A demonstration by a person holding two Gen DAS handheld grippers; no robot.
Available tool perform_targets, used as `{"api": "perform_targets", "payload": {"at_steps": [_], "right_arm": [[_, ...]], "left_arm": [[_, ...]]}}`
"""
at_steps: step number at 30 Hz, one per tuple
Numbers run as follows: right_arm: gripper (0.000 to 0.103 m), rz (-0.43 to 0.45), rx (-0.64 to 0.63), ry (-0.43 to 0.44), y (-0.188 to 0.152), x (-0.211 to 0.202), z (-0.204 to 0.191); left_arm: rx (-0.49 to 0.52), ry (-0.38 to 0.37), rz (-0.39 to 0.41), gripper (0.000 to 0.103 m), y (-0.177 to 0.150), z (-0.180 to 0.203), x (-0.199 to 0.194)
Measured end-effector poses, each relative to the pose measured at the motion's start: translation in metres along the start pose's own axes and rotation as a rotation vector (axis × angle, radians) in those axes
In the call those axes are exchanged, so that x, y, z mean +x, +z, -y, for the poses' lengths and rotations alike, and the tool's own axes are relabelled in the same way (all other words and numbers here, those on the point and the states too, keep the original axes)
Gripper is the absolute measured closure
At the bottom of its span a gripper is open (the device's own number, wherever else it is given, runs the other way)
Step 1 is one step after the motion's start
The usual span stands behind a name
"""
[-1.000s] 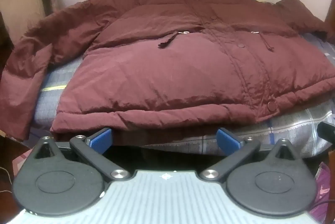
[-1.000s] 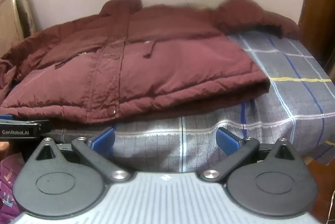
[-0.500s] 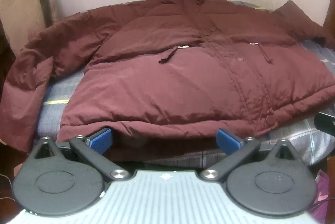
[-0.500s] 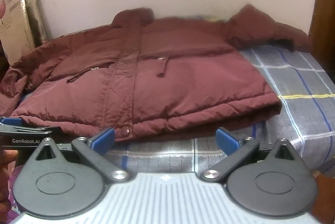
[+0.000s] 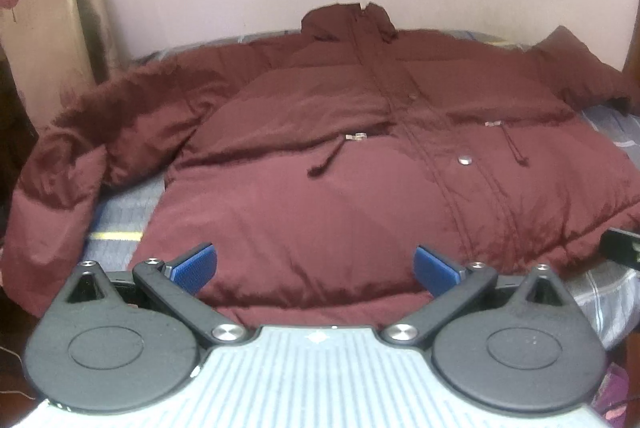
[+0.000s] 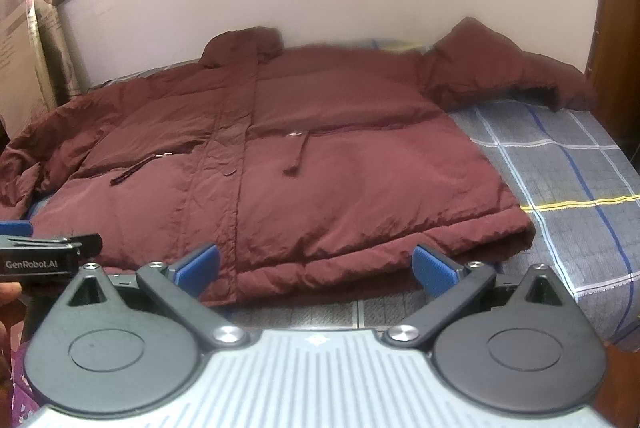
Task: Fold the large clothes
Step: 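Move both grippers over the maroon jacket lying on the bed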
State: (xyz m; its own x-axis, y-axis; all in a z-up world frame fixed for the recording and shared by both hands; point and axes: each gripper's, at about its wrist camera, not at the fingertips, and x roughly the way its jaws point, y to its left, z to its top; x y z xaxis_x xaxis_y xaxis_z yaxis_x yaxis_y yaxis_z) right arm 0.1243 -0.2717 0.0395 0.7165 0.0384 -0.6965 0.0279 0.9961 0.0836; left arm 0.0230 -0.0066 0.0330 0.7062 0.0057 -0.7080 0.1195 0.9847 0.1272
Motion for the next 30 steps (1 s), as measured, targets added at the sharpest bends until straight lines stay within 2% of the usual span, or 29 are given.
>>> {"api": "perform_targets", "payload": {"at_steps": [4,9,16,30], "right_arm": [[0.0,0.007,-0.013,-0.001,0.006,0.006,0.005],[0.0,0.032,0.034,0.025,0.022,0.011,0.023],[0.0,0.061,0.078,0.011,0.042,0.023,0.05],[0.0,0.043,0.121,-0.052,0.069,0.062,0.09]], "left_arm": [[-0.012,0.003,0.016,0.0,0.011,0.001,0.003],[-0.01,0.004,0.023,0.0,0.023,0.004,0.01],[-0.001,0.008,0.022,0.0,0.036,0.01,0.025],[0.018,0.023,0.008,0.0,0.06,0.026,0.058]]}}
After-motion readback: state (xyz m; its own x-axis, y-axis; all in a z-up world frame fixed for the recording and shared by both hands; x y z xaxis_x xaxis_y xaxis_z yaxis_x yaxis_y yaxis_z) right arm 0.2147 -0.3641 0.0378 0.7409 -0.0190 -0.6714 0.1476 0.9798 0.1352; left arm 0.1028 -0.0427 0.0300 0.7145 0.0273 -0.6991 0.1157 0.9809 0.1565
